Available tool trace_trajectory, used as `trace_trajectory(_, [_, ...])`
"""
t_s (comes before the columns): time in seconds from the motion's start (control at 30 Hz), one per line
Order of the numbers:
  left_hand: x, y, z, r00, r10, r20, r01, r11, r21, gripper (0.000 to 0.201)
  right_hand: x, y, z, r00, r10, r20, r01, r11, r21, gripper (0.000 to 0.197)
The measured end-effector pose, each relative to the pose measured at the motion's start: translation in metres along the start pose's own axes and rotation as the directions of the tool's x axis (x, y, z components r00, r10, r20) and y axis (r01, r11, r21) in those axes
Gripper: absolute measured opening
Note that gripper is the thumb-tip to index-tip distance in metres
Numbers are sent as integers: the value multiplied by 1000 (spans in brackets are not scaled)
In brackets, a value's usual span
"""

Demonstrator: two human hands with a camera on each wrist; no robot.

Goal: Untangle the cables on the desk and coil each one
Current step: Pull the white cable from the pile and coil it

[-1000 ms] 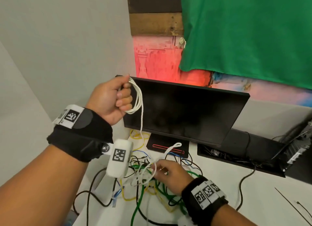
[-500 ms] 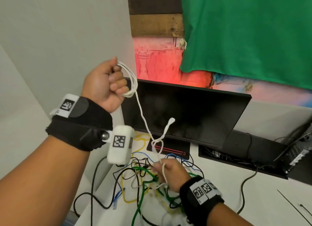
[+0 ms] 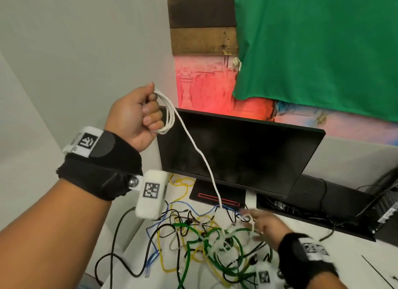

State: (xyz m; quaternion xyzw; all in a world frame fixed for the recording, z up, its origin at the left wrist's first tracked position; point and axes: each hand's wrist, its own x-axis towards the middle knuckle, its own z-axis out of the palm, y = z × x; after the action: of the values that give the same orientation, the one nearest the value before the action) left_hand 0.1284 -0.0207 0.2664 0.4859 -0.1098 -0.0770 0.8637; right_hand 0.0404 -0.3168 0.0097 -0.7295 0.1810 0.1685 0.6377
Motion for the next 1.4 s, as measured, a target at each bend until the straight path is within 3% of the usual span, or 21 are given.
trace_trajectory(0.07, [-3,-15,-5,999,-30,-12,31,999,44,36,-16,-37,-19,978,-163,-133,167,986,13,62])
trace_trajectory(0.13, [-4,-30,-8,997,-70,-19,71,995,67,36,-34,-74,-21,914,-341,-220,344,939,-28,54])
trace_trajectory(0.2, [-5,-44,-7,994,-104,-22,106,991,88,35,-50,-99,-1,881,-458,-121,469,878,98,28])
trace_trajectory(0.27, [-4,-54,-4,993,-117,-18,118,988,97,36,-63,-112,32,889,-452,72,441,888,130,38])
trace_trajectory(0.33, [-4,-60,-1,992,-126,-12,127,989,82,36,-64,-109,60,875,-454,170,479,863,-159,37])
trace_trajectory(0.4, [-5,-63,0,990,-140,-6,140,989,55,37,-57,-102,76,858,-511,56,485,768,-419,18])
trace_trajectory(0.43, [-5,-63,0,989,-148,-3,148,988,41,37,-53,-100,77,828,-559,-37,486,749,-450,13])
trace_trajectory(0.5, [-7,-65,0,987,-158,1,158,987,17,37,-46,-97,80,708,-676,-202,528,698,-484,19])
trace_trajectory(0.57, [-10,-67,1,985,-170,16,170,985,-3,36,-39,-95,86,609,-765,-210,577,609,-544,21])
trace_trajectory(0.6, [-12,-68,3,984,-174,27,175,985,-12,36,-36,-93,91,595,-783,-184,599,584,-548,13])
trace_trajectory(0.63, [-13,-69,3,983,-178,36,179,984,-20,36,-32,-90,94,600,-783,-162,619,583,-527,5])
trace_trajectory(0.7, [-16,-69,3,983,-181,40,183,982,-44,36,-26,-82,93,620,-769,-152,649,613,-451,14])
trace_trajectory(0.8, [-18,-69,-3,981,-190,27,192,978,-80,36,-24,-79,90,698,-711,-83,662,685,-304,16])
trace_trajectory(0.9, [-19,-72,-6,980,-197,17,198,976,-96,36,-20,-76,95,648,-761,-41,697,614,-371,12])
trace_trajectory(1.0, [-21,-77,-11,983,-186,8,186,980,-75,36,-19,-78,92,589,-787,-183,717,614,-330,15])
trace_trajectory(1.13, [-28,-83,-21,962,-255,97,253,967,32,35,-12,-93,70,682,-565,-465,613,788,-57,18])
trace_trajectory(1.2, [-33,-90,-22,940,-298,165,291,954,69,30,-9,-99,61,685,-515,-515,524,840,-143,21])
trace_trajectory(1.23, [-35,-93,-22,935,-297,194,289,955,69,27,-8,-99,58,692,-522,-499,481,849,-220,22])
trace_trajectory(1.3, [-37,-97,-19,933,-259,250,256,966,45,22,-11,-95,62,780,-523,-344,407,841,-355,23])
trace_trajectory(1.37, [-38,-102,-16,941,-204,269,206,978,21,22,-20,-88,74,856,-509,-94,377,738,-560,21])
trace_trajectory(1.4, [-38,-106,-14,952,-182,246,177,983,42,23,-26,-85,80,862,-506,22,403,660,-634,21])
